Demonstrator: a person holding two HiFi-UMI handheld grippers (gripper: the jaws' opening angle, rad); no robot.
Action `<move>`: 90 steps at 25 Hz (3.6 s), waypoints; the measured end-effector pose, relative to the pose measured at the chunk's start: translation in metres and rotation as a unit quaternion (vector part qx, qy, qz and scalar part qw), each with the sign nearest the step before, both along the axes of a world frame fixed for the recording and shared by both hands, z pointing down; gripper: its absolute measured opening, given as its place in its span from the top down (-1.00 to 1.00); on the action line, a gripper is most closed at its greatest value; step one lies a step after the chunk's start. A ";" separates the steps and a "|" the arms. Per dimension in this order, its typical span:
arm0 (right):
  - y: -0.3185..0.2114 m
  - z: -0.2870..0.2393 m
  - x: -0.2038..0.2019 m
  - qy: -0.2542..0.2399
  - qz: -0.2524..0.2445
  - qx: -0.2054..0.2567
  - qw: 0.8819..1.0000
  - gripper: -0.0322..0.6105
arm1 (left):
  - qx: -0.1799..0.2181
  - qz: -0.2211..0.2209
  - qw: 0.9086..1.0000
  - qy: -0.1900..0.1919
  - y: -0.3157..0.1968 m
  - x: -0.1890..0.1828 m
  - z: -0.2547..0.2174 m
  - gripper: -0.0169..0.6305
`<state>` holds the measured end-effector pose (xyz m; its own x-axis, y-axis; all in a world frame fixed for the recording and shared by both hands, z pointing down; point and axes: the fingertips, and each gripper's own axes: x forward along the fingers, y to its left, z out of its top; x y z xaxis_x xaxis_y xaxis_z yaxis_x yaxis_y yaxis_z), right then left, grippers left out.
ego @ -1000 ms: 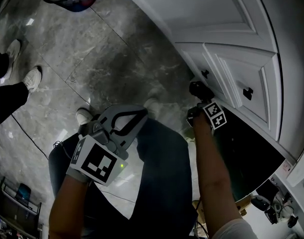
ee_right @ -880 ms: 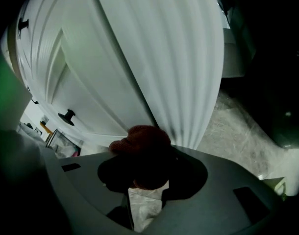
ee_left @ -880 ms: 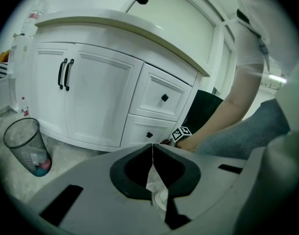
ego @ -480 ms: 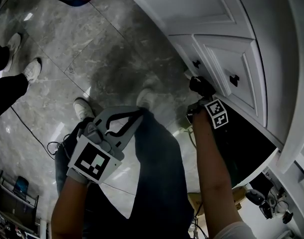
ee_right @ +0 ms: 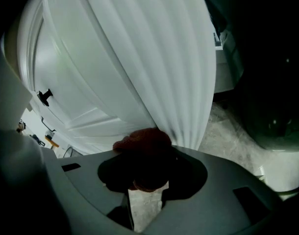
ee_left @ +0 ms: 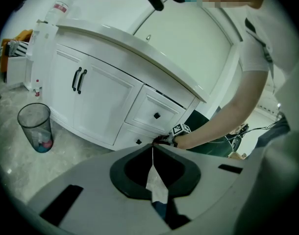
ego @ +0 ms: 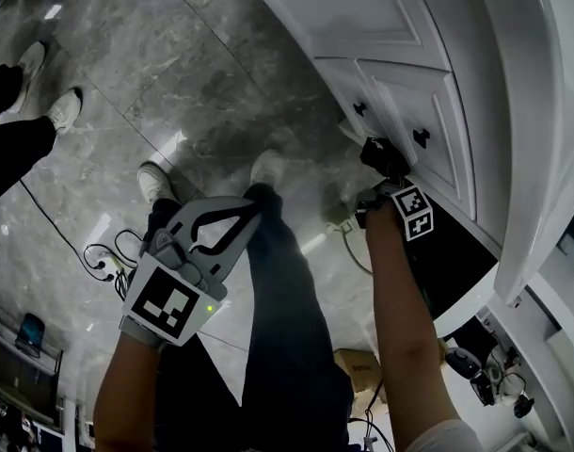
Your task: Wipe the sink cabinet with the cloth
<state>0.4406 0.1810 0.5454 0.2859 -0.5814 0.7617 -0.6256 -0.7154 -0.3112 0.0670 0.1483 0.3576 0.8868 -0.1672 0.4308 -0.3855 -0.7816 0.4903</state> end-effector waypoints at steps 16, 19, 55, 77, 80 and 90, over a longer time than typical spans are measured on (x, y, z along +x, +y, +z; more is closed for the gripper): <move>-0.009 0.001 -0.006 0.025 -0.015 -0.043 0.999 0.46 | -0.021 -0.055 0.998 0.008 -0.018 -0.014 -0.005 0.91; -0.023 0.001 -0.016 0.023 -0.035 -0.036 0.998 0.46 | -0.020 -0.061 0.998 0.011 -0.013 -0.018 -0.005 0.91; -0.167 0.051 -0.128 -0.022 -0.175 -0.006 0.984 0.46 | -0.037 -0.169 0.985 -0.006 -0.015 -0.079 0.027 0.91; -0.182 0.129 -0.140 0.003 -0.189 0.038 0.981 0.46 | -0.015 -0.153 0.988 -0.031 -0.041 -0.085 0.088 0.91; -0.180 0.129 -0.140 -0.005 -0.198 0.048 0.979 0.46 | -0.015 -0.147 0.989 -0.031 -0.041 -0.081 0.091 0.91; -0.153 0.128 -0.117 -0.020 -0.149 0.079 0.985 0.47 | -0.006 -0.109 0.993 -0.035 -0.036 -0.061 0.093 0.91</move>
